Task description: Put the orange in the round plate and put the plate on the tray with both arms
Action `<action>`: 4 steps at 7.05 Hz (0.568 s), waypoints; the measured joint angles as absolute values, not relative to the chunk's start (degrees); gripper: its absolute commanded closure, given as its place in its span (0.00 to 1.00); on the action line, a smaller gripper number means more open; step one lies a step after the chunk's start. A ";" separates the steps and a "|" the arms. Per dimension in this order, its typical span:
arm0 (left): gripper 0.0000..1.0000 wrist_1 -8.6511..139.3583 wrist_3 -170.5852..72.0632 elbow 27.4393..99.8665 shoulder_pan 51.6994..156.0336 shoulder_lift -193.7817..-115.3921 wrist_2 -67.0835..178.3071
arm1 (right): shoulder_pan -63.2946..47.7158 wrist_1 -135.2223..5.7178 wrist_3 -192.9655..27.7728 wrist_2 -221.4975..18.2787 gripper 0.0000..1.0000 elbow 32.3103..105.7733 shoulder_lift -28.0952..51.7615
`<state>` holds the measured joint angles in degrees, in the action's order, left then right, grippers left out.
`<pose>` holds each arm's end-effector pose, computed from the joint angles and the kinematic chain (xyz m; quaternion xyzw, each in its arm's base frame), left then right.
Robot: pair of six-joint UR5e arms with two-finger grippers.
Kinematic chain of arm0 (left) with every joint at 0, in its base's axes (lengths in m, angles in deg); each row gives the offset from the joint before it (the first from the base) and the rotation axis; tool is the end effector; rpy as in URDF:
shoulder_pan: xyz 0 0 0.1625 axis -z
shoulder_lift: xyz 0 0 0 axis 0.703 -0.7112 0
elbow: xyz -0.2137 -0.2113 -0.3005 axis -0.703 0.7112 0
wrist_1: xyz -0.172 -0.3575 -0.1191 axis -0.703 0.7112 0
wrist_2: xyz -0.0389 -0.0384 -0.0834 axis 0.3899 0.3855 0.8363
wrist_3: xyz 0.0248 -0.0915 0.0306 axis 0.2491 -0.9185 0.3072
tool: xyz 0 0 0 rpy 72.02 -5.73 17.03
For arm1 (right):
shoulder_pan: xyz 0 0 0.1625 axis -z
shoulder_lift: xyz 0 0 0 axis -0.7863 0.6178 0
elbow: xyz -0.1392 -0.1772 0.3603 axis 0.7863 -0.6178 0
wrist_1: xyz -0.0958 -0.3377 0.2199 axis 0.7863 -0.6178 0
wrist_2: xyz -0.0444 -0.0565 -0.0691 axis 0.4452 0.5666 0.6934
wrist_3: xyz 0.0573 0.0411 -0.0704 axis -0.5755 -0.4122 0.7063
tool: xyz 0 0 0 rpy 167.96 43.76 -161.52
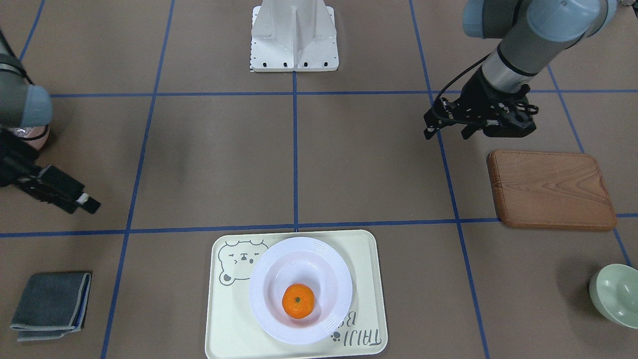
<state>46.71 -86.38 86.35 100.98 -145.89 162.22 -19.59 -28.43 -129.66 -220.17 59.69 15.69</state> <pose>0.2341 -0.4807 0.3484 0.0428 0.4549 -0.0231 0.8892 -0.1418 -0.5958 0.4485 0.0885 -0.5782 0.0998 0.8049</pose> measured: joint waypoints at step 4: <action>0.02 46.75 -65.72 86.38 110.25 -137.25 162.18 | -24.97 -54.95 -93.19 -217.17 0.00 60.49 14.55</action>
